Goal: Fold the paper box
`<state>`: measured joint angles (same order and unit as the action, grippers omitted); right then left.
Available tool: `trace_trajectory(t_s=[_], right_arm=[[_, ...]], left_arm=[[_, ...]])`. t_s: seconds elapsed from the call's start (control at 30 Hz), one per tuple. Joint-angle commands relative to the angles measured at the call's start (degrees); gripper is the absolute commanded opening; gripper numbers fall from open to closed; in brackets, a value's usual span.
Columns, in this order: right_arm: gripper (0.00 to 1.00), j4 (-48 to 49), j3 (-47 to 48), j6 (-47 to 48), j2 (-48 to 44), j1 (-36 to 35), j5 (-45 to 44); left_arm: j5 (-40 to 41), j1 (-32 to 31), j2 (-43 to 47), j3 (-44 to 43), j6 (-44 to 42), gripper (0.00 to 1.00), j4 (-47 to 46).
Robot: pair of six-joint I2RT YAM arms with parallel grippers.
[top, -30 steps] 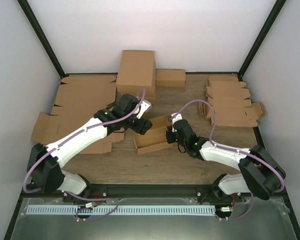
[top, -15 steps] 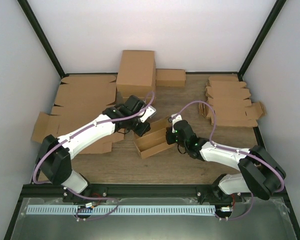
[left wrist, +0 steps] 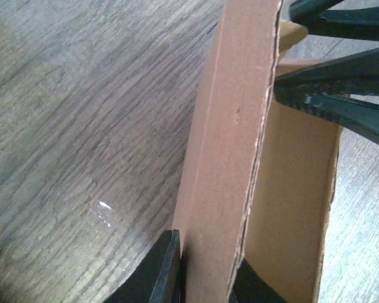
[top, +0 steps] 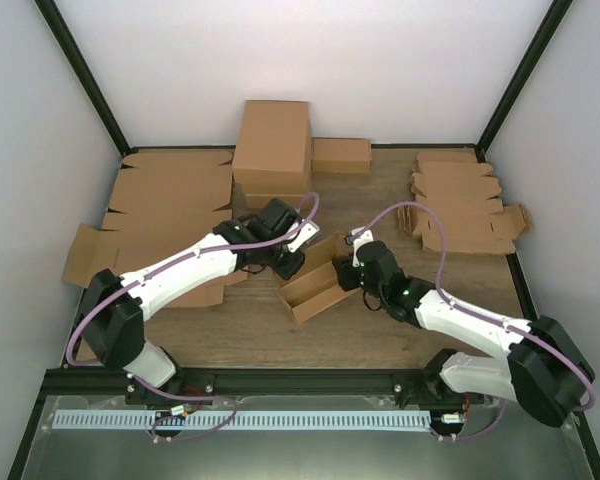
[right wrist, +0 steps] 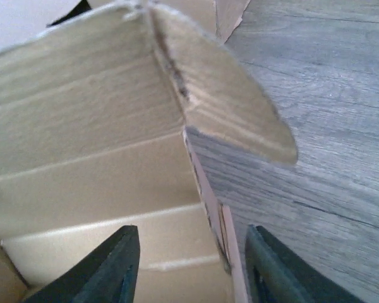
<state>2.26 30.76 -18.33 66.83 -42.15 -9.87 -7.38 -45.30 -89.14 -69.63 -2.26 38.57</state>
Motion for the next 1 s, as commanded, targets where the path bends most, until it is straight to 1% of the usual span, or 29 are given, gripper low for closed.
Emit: trace_trajectory(t_s=[0.0, 0.1, 0.17, 0.3, 0.37, 0.5, 0.63, 0.8, 0.97], right_arm=[[0.54, -9.58, 3.30, -1.58, -4.16, -0.39, 1.30], [0.68, -14.79, 3.53, -3.65, -6.88, -0.39, 3.28], [0.73, -18.12, 3.53, -5.63, -8.41, -0.34, 4.96], [0.76, -24.67, 3.57, -13.62, -10.35, -0.38, 7.37], [0.75, -25.17, 2.37, -17.05, -12.16, -0.39, 10.19], [0.71, -20.45, -2.10, -22.57, -16.34, -0.39, 16.57], [0.68, -14.16, -5.01, -27.15, -16.69, -0.38, 20.95], [0.70, -8.85, -6.02, -30.57, -14.27, -0.39, 21.82], [0.69, -3.67, -6.73, -31.70, -13.17, -0.39, 22.55]], left_arm=[[1.21, -0.69, -1.05, 0.93, 0.89, 0.15, -0.62], [1.45, -1.06, -1.02, 1.30, 1.20, 0.15, -0.99], [1.57, -1.24, -0.99, 1.26, 1.34, 0.15, -1.15], [1.75, -1.69, -1.05, 1.21, 1.54, 0.15, -1.05], [1.61, -1.84, -1.10, 1.25, 1.64, 0.15, -1.19], [1.20, -2.06, -1.42, 1.28, 2.04, 0.15, -1.31], [0.03, -2.24, -1.75, 1.19, 2.33, 0.15, -1.78], [-0.97, -2.69, -1.69, 1.16, 2.69, 0.15, -2.00], [-2.99, -2.77, -1.48, 1.46, 3.21, 0.16, -2.48]])
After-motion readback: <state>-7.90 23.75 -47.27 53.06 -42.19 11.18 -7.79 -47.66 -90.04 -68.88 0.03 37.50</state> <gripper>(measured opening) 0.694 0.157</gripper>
